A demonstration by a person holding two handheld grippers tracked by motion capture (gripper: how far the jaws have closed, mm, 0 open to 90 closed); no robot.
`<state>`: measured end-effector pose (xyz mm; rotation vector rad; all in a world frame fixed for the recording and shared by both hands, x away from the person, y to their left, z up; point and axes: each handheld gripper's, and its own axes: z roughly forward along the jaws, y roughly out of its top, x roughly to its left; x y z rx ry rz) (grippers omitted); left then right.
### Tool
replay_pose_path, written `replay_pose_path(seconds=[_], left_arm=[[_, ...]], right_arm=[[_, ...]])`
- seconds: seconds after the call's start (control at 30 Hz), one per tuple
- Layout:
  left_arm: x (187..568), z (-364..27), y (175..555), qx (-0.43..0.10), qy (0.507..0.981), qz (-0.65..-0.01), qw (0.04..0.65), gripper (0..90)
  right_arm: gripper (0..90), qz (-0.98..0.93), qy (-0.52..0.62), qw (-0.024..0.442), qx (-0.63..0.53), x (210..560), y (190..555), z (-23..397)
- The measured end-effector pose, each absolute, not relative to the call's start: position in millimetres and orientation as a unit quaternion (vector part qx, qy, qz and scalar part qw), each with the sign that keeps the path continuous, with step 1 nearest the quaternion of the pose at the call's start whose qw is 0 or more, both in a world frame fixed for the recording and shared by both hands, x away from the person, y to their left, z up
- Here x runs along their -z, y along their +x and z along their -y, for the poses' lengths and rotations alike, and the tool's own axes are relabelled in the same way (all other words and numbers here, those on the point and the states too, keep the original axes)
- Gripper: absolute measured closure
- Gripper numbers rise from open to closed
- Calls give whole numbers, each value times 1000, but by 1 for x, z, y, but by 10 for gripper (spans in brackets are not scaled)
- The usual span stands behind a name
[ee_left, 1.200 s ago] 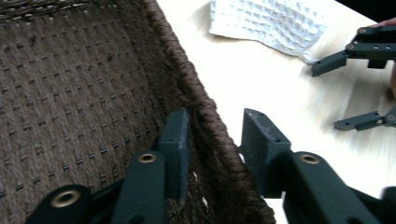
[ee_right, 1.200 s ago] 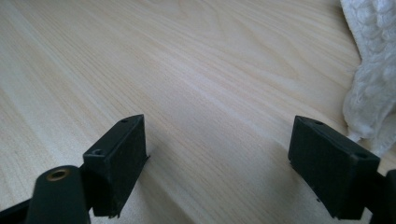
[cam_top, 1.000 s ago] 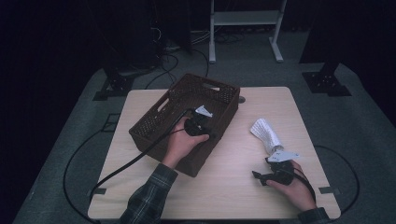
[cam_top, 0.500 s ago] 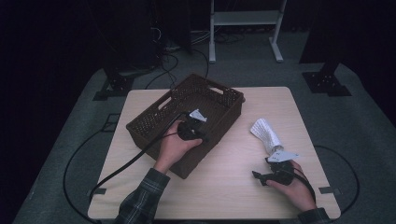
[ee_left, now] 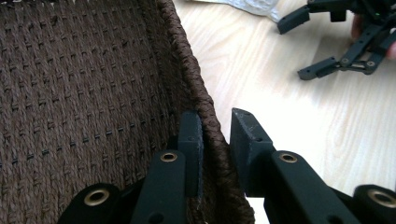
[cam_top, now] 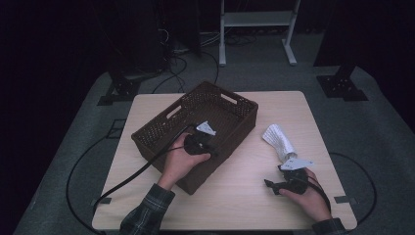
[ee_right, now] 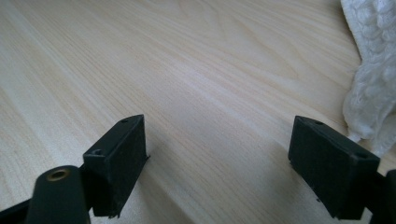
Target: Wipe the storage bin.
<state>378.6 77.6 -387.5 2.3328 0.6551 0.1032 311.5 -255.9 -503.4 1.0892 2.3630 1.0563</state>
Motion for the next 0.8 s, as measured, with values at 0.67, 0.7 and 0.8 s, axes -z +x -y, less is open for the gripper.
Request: replay_pose_path(seconds=[0.67,0.7,0.8], left_arm=[[394,-80,370,-28,894,-231,383,722],[394,-79,369,-35,893,-229,385,722],[394,-79,368,-44,894,-226,384,721]], right_arm=[[233,-827,386,170,-371,503,310,257],[255,-828,386,170,-370,503,310,257],[300,-831,381,176,-365,497,307,257]])
